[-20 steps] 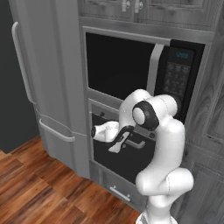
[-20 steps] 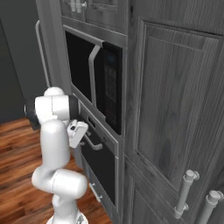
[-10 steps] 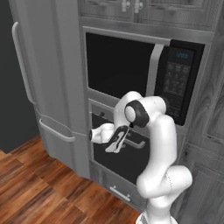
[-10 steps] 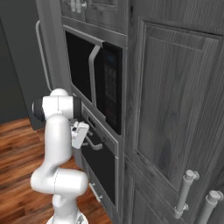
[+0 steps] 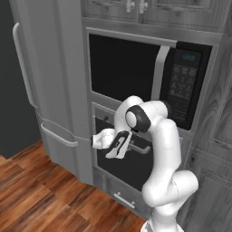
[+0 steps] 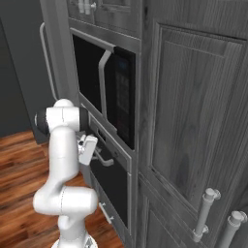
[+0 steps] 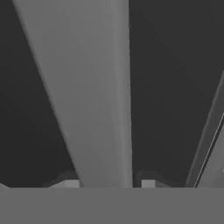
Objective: Take the baked cake out of the oven and place it on the plate for cooling. Then close the oven door.
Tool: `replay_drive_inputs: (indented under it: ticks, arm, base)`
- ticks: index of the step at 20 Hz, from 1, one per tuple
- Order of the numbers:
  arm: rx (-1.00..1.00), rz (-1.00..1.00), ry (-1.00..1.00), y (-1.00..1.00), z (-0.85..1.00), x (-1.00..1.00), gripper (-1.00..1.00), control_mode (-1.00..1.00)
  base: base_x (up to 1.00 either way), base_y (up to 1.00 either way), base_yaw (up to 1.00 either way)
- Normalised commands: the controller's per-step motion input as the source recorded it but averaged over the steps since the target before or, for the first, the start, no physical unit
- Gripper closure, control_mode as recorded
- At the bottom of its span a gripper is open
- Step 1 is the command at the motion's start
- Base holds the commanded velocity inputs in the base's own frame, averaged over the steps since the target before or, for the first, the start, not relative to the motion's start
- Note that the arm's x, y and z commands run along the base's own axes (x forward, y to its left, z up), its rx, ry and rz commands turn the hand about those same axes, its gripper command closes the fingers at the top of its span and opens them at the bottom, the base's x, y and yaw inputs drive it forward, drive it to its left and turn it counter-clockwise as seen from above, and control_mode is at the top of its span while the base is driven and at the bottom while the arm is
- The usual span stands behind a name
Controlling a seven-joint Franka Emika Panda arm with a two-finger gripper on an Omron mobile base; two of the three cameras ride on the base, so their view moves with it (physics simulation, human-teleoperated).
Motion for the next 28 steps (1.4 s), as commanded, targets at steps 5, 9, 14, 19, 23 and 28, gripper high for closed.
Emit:
replay_drive_inputs:
  ticks: [5,9,14,19,23,28]
  arm:
    - [0.2,0.09,0.14,0.14,-0.17,-0.62,1.0,-1.0]
    - [0.26,0.2,0.26,0.77,-0.14,-1.0,1.0,-1.0]
    - [0.32,0.23,0.34,0.82,-0.33,-1.0,1.0,-1.0]
    - [0.3,0.26,0.38,0.78,-0.84,-1.0,1.0,-1.0]
    - [0.2,0.24,0.37,0.76,-1.0,-1.0,1.0,-1.0]
    - [0.08,0.13,0.19,0.44,-0.5,-0.67,-1.0,-1.0]
  base:
    - [0.0,0.0,0.0]
    - [0.0,0.0,0.0]
    - [0.0,0.0,0.0]
    - [0.0,0.0,0.0]
    - [0.0,0.0,0.0]
    - [0.0,0.0,0.0]
